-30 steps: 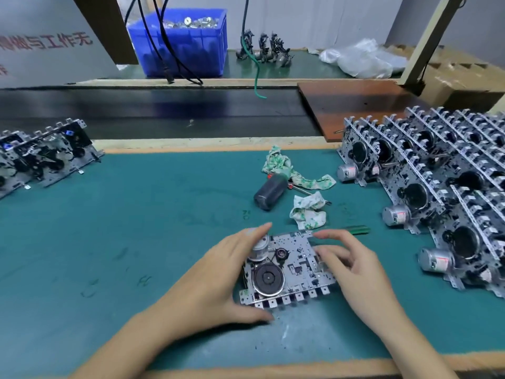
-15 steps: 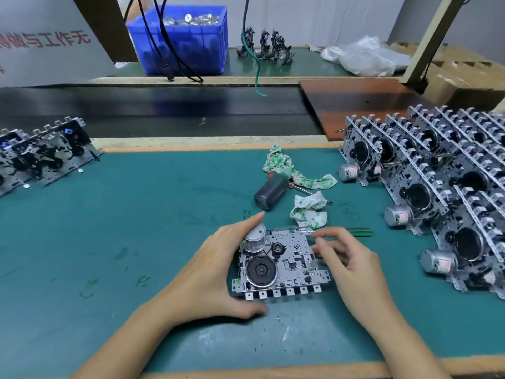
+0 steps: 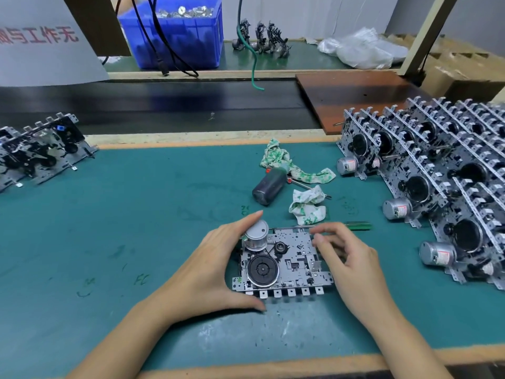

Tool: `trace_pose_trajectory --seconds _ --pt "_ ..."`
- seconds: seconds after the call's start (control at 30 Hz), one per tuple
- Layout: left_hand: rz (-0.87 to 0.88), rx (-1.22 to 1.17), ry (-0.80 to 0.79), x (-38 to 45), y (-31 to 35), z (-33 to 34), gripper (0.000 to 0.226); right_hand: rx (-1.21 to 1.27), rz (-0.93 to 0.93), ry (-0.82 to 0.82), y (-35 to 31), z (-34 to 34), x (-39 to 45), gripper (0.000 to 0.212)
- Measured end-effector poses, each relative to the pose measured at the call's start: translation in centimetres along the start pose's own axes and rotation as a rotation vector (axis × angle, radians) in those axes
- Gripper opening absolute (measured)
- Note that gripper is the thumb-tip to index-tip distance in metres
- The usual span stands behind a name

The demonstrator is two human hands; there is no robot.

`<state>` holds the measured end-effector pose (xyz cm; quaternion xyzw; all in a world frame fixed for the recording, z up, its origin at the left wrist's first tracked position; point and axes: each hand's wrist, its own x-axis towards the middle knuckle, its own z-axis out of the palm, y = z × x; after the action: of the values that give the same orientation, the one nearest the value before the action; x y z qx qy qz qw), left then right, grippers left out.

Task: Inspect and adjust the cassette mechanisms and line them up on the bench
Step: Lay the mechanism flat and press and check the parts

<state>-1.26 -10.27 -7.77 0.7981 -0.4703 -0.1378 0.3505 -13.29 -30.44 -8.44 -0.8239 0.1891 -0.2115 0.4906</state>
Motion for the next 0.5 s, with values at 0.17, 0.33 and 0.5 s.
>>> trace_pose_trajectory --seconds 0.17,0.33,0.5 --pt "-0.012 -0.043 -0.035 -0.2 -0.1 0.1 0.125 -0.041 -0.038 0.08 -0.5 -0.1 0.0 0.008" --pt "0.008 -0.003 -0.026 0.0 0.1 0.2 0.123 -0.373 -0.263 0.154 -2.5 -1.4 2.6 0.011" --pt "0.024 0.011 -0.008 0.0 0.1 0.3 0.122 -0.742 -0.492 -0.04 -4.6 0.3 8.1 0.041"
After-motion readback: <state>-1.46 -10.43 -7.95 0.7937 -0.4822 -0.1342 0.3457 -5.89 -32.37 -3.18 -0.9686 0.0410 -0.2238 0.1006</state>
